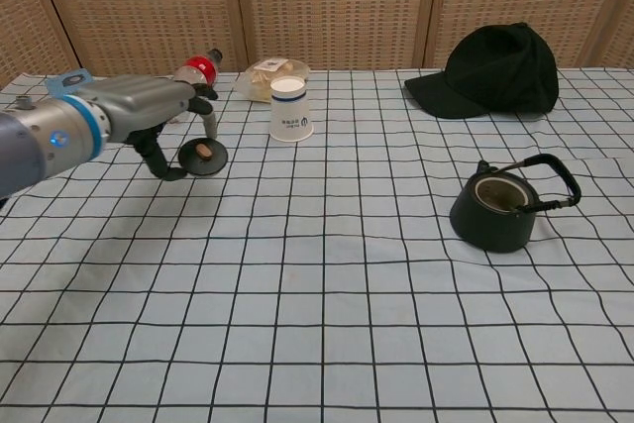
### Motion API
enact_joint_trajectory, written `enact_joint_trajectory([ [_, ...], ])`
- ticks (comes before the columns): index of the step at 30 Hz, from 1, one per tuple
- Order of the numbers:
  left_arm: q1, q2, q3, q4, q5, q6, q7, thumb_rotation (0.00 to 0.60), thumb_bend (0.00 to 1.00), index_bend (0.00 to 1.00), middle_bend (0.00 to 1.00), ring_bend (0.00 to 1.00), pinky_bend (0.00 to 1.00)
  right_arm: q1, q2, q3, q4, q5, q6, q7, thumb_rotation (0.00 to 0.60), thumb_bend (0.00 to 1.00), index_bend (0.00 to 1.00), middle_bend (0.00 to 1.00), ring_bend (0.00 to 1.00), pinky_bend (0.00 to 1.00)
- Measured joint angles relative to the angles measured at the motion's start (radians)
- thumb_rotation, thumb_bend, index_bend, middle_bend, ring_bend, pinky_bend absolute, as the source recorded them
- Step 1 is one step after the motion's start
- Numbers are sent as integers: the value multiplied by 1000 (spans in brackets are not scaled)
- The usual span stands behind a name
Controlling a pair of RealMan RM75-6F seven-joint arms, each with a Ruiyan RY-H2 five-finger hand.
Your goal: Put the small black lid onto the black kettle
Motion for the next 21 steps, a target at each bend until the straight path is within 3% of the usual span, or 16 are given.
enact_joint_trajectory([
  [7,-148,-151,-51,153,-112,-53,77,600,387,326,0,0,0,4,0,3,15,15,-17,17,600,189,53,0,0,0],
  [11,-207,-202,-69,210,-166,-69,105,600,260,64,0,0,0,2,3,5,20,22,-16,22,600,190,53,0,0,0],
  [15,-211,-191,-67,188,-177,-61,107,600,155,0,0,0,0,-2,6,3,16,22,-12,20,600,190,53,0,0,0],
  [21,-166,-101,-42,58,-160,-14,76,600,149,0,0,0,0,-6,10,-2,3,11,-3,6,600,190,54,0,0,0],
])
